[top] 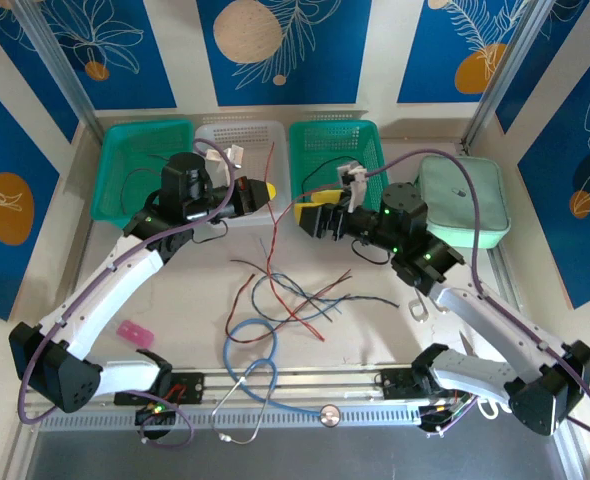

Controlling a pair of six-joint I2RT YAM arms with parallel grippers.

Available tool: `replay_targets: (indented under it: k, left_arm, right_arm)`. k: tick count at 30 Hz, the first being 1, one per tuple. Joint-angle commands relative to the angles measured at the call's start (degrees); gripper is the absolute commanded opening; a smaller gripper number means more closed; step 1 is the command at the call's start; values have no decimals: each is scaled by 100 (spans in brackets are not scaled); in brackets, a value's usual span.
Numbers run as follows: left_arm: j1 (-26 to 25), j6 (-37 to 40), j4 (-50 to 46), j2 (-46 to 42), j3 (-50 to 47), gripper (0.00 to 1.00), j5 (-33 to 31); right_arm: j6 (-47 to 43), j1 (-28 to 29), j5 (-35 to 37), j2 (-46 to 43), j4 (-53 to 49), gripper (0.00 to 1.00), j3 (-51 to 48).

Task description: Untangle the cables

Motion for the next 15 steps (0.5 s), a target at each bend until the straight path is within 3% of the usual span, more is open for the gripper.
replay_targets:
  k: [1, 6, 10, 15]
  left_arm:
    - [68, -34, 205, -119, -53, 0, -46]
    - [71, -142, 321, -71, -104, 0, -22]
    - [70, -302, 601, -81, -294, 0, 4]
    - [71, -316, 594, -124, -364, 0, 16]
  right_arm:
    - [719, -60, 621, -122, -818, 71, 89]
    - [1275, -147, 581, -56, -1004, 71, -57]
    - [2481, -320, 98, 230, -35, 71, -422]
    - [2952, -246, -287, 970, 384, 67, -171]
